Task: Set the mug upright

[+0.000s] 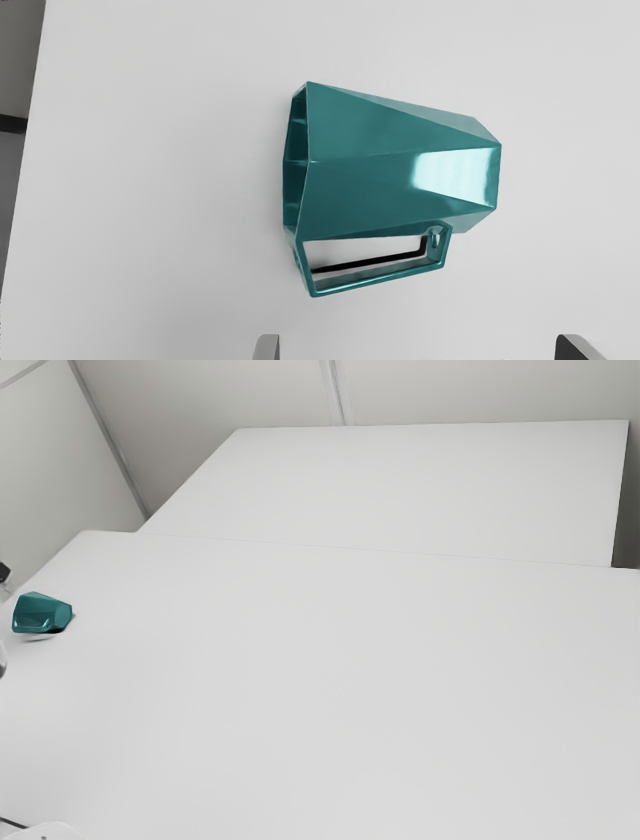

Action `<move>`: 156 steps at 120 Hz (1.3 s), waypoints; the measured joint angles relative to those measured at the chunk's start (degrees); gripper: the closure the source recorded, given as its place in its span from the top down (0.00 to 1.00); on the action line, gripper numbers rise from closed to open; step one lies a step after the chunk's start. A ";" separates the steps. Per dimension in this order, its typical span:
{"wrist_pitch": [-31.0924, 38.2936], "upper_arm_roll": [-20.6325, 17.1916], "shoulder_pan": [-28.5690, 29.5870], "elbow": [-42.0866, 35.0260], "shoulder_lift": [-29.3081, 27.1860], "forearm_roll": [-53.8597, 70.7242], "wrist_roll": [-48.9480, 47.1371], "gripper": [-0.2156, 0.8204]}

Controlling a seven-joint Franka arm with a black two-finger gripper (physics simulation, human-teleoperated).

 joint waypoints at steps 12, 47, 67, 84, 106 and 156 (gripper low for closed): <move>0.16 -2.31 2.69 0.69 0.80 -1.15 1.98 0.79; 1.62 -10.96 8.85 0.97 3.51 -3.36 7.00 0.79; 3.10 -11.80 10.34 1.04 4.84 -6.31 9.75 0.79; 4.31 -11.92 11.00 1.23 6.11 -9.41 12.15 0.79; 6.25 -13.00 11.79 1.55 7.44 -12.01 15.06 0.79; 8.04 -14.75 13.69 1.70 9.27 -17.84 21.33 0.79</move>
